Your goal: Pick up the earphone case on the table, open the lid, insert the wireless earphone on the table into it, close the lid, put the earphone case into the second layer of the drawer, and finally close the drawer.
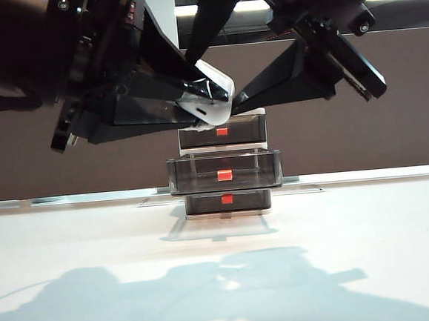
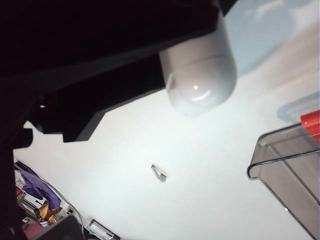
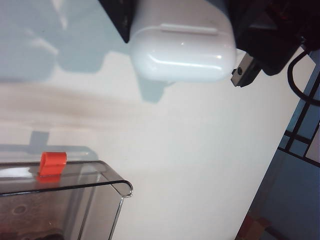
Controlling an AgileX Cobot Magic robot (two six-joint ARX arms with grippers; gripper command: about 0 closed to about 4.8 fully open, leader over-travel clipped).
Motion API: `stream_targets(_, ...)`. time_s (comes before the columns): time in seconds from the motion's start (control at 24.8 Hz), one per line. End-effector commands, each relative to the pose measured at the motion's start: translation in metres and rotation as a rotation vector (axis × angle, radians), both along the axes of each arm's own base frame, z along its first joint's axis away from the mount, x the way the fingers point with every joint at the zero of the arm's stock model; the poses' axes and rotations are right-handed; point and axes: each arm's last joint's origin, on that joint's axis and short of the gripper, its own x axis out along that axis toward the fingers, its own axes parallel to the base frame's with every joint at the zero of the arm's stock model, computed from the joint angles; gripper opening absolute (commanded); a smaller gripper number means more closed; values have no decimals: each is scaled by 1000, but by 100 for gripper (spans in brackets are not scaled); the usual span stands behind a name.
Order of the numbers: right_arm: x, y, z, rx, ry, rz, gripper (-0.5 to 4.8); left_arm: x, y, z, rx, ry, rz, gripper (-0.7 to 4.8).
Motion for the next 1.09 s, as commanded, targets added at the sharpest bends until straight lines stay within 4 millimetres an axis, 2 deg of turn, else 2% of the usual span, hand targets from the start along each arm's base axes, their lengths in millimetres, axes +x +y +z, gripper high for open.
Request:
stream_targets(0.04,-2,1,-3,-11,30,41,219,2,-1,9,-46,-59,16,47)
stream_targets(0.12,-2,1,-3,-11,31,41,278,2,-1,9,-46,-59,16,47)
stream_targets(0.4,-2,1,-2,-4,26,41,285,2,-1,9,-45,-59,16,47)
stream_targets(0.44,-2,1,-2,-3,26,43,299,2,-1,9,-45,-59,16,47)
stream_targets(0.48,-2,1,-2,-1,26,45,365,2,-1,9,-45,-59,16,47)
stream_targets(0.53,-2,1,-2,1,28,51,396,2,-1,9,-45,-59,16,47)
stream_targets(0.81,-5,-3,6,18,-1,77,400,2,-1,9,-45,-59,16,47)
stream_targets(1.09,-12,-14,17,30,-17,72,400,2,-1,9,-45,-58,16,47)
